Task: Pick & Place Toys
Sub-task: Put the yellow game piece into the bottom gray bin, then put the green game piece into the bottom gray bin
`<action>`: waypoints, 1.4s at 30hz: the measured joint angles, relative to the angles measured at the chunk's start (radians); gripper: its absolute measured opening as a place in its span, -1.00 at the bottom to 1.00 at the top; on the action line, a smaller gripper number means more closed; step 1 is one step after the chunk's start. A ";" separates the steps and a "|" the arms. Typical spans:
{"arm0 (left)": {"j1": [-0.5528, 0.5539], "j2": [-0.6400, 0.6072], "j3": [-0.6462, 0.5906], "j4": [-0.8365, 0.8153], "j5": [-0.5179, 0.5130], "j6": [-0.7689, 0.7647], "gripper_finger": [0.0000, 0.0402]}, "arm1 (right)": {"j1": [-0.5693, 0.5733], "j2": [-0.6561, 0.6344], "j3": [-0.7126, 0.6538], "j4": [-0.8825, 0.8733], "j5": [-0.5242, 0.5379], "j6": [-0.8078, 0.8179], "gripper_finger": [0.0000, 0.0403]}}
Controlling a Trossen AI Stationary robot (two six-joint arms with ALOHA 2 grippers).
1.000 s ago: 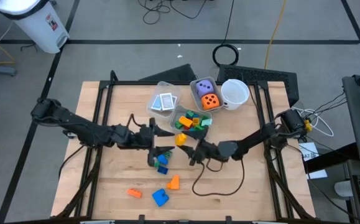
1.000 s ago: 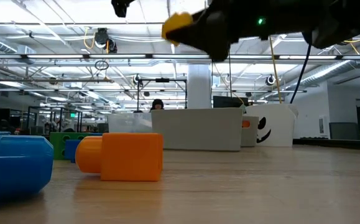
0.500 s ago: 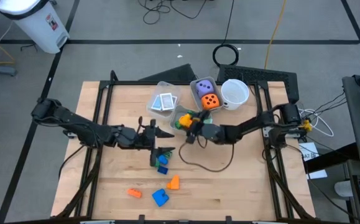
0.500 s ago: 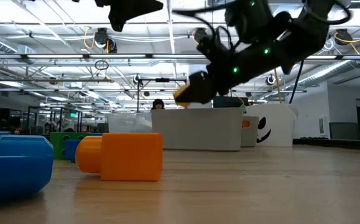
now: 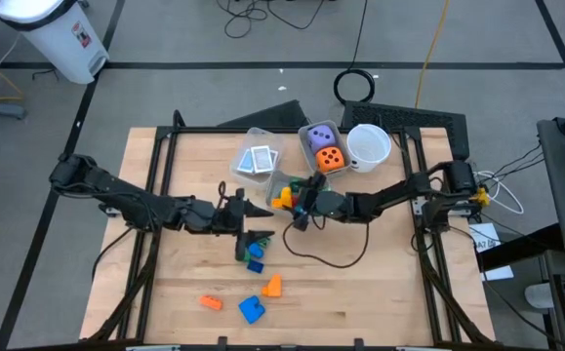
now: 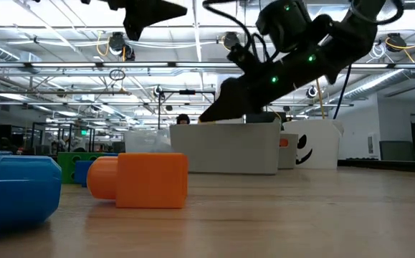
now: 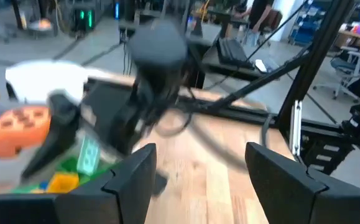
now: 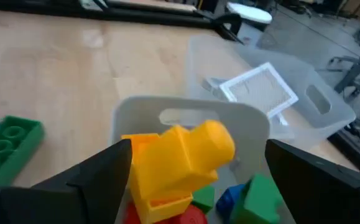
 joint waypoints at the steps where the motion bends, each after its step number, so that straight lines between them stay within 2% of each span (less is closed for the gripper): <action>1: 0.000 0.000 0.000 -0.021 0.000 -0.016 0.26 | 0.006 -0.021 -0.001 -0.014 -0.002 -0.003 0.72; 11: 0.000 0.000 0.000 -0.175 0.000 -0.127 0.26 | 0.106 -0.243 0.000 -0.136 -0.001 -0.047 0.70; 16: -0.031 0.014 0.000 -0.305 0.084 -0.171 0.26 | 0.157 -0.336 0.000 -0.204 -0.002 -0.048 0.69; 19: -0.075 0.052 0.000 -0.409 0.101 -0.178 0.26 | 0.172 -0.372 0.000 -0.232 -0.001 -0.048 0.69; 24: -0.130 0.162 -0.002 -0.508 0.079 -0.166 0.26 | 0.179 -0.400 0.000 -0.266 -0.001 -0.042 0.69; 29: -0.161 0.258 -0.002 -0.551 0.084 -0.249 0.26 | 0.178 -0.401 0.000 -0.280 0.000 -0.041 0.67; 36: -0.161 0.299 -0.001 -0.644 0.103 -0.370 0.26 | 0.178 -0.401 0.000 -0.274 0.000 -0.041 0.67; 42: -0.156 0.302 -0.001 -0.669 0.093 -0.380 0.21 | 0.178 -0.401 0.000 -0.280 0.000 -0.041 0.67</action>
